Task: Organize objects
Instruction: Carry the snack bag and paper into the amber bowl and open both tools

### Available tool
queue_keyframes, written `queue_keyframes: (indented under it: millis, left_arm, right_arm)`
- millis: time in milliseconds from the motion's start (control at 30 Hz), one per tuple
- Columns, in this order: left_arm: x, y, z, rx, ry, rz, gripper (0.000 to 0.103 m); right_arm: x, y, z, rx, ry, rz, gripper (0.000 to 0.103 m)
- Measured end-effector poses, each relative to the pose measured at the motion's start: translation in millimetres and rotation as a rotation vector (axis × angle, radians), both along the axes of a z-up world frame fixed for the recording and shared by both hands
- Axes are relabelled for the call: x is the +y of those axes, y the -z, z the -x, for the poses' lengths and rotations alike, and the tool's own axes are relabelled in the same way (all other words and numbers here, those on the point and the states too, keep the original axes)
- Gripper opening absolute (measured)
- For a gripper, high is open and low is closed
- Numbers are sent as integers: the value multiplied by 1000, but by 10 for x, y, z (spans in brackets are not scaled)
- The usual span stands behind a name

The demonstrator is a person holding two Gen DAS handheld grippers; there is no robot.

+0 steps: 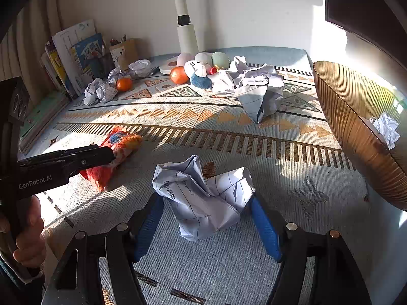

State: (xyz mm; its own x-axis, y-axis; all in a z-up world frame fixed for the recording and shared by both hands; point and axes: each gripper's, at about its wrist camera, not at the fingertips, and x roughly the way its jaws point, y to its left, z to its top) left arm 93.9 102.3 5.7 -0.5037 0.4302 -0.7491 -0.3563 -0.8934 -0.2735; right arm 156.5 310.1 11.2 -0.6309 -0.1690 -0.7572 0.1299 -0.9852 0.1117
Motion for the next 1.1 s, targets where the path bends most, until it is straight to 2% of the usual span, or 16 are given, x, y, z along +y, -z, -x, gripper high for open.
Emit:
queue_keyframes:
  millis: [67, 100, 200, 267, 300, 333, 400, 433, 467, 500, 600, 667, 833, 967, 1100]
  left_arm:
    - [-5, 21, 13, -4, -3, -6, 61]
    - [13, 20, -3, 0, -4, 2, 74]
    - [137, 39, -61, 35, 14, 74, 76]
    - [241, 53, -97, 70, 12, 149, 74]
    - [276, 60, -113, 91, 9, 179, 66]
    - [303, 60, -137, 115, -1, 206, 44]
    - [324, 52, -150, 123, 8, 217, 38]
    - [321, 46, -147, 121, 7, 213, 36]
    - [301, 40, -149, 121, 3, 203, 35]
    - [277, 35, -151, 120, 1, 186, 34]
    - [187, 11, -162, 108, -9, 117, 32]
    - [177, -7, -173, 108, -6, 96, 32]
    - [270, -26, -208, 121, 9, 101, 32]
    - [304, -101, -257, 145, 15, 92, 32]
    - [312, -241, -302, 181, 20, 69, 32]
  right_arm:
    - [4, 17, -12, -8, -1, 15, 73]
    - [-10, 15, -23, -5, 2, 15, 75]
    - [-14, 17, -97, -7, 20, 51, 81]
    - [-25, 11, -193, 9, 44, 95, 86]
    - [-43, 6, -219, 13, 56, 112, 86]
    - [-43, 2, -231, 18, 76, 127, 86]
    - [-40, 2, -212, 20, 110, 155, 85]
    - [-47, -1, -188, 20, 125, 151, 81]
    - [-66, -7, -158, 18, 136, 130, 75]
    - [-88, -12, -124, 15, 140, 106, 61]
    - [-70, -11, -59, 10, 144, 120, 41]
    - [-69, -18, -61, 16, 138, 120, 40]
    - [-100, -94, -150, 67, 113, 114, 39]
    - [-92, -200, -229, 115, 113, 72, 39]
    - [32, -280, -305, 135, 128, 99, 39]
